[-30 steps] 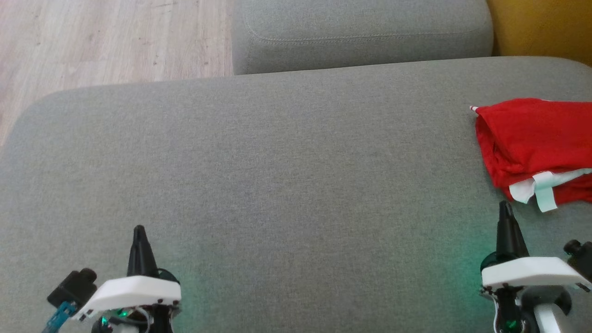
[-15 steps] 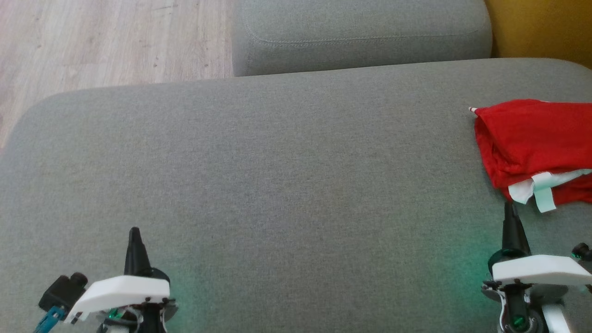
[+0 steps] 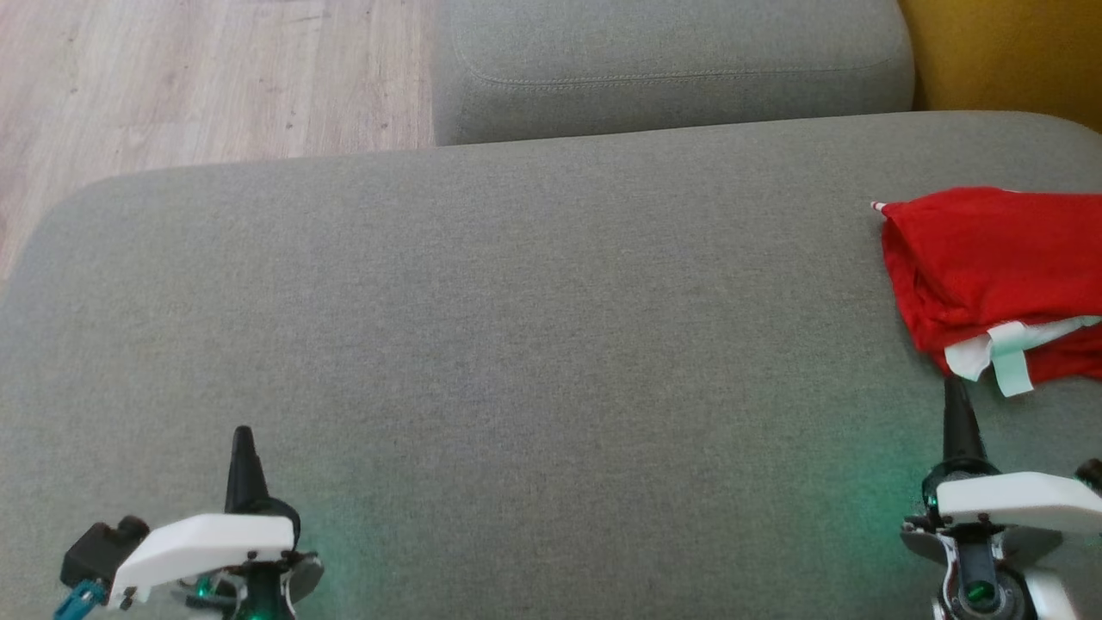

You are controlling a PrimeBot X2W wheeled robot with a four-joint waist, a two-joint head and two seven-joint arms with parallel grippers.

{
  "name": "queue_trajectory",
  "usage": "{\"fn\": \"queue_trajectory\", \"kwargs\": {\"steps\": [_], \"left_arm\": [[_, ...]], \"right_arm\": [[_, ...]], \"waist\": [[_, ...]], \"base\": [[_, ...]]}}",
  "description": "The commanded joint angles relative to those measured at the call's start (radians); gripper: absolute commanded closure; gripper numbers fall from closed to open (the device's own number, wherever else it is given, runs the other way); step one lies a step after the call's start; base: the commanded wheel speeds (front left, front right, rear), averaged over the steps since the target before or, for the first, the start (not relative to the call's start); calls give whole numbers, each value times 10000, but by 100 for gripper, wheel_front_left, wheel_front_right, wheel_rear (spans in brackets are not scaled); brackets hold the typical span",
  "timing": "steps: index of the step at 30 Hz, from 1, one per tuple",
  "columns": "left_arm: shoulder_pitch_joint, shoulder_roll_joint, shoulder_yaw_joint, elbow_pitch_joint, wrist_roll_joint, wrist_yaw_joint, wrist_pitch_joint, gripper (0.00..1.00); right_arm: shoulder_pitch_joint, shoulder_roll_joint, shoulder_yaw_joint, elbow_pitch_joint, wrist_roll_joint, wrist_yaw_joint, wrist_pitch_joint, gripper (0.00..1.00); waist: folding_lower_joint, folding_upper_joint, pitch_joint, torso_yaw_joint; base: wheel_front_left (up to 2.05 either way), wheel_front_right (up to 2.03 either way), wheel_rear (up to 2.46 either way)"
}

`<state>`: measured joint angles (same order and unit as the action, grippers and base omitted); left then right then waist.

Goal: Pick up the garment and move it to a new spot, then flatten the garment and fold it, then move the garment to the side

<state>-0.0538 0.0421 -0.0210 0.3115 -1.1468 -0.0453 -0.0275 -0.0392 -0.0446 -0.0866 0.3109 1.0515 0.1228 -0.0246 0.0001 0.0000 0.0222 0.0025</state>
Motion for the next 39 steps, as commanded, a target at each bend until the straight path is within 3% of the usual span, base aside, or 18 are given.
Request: {"fn": "queue_trajectory", "kwargs": {"steps": [1,39], "left_arm": [[-485,52,326,-380,-164,-110,40,100],[-534,77,1185,-616,-3919,-736,1190,100]], "right_arm": [[-541,-38,79,-405,237,50,41,100],[-665,-53,-217,-621,4732,74,1168,100]], "waist": [[0,0,-2,0],[-1,0,-161,-21]], "base": [[0,0,0],[0,0,0]]}}
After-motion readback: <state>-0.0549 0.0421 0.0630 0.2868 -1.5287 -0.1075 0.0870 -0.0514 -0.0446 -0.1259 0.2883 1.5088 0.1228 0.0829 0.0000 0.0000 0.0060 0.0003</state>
